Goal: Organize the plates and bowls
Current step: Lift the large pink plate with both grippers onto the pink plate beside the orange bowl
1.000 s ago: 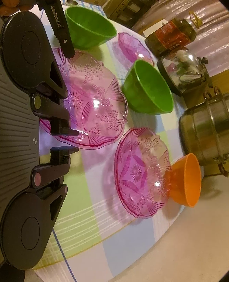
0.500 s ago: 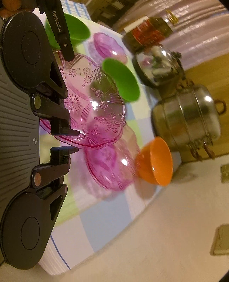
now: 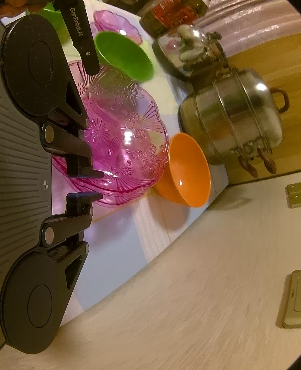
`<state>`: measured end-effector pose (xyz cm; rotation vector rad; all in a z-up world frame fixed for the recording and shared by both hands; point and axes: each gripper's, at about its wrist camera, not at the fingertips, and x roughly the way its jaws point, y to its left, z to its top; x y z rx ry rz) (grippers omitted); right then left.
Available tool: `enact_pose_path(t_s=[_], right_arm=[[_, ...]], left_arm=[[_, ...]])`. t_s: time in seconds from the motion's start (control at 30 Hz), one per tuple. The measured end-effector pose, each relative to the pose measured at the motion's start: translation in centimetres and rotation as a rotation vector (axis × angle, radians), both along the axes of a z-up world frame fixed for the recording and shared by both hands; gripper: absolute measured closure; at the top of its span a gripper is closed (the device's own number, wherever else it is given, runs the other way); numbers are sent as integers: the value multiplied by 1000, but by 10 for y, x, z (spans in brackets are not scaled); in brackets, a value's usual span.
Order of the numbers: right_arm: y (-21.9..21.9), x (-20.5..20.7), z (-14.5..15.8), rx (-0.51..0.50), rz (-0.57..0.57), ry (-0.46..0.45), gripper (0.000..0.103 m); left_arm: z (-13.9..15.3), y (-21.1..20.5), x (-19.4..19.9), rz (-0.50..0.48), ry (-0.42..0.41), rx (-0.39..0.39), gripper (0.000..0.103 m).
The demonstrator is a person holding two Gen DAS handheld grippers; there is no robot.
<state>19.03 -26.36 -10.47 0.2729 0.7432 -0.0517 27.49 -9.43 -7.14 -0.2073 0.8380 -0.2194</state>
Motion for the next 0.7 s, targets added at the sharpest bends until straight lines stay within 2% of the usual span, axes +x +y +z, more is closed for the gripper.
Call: enact_pose_path(t_s=[0.33, 0.7], right_arm=[[-8, 27, -19, -31, 8, 40, 92], [-3, 37, -26, -74, 28, 48, 91]], left_arm=[[-22, -10, 19, -16, 35, 29, 93], [-30, -11, 25, -14, 43, 39, 93]])
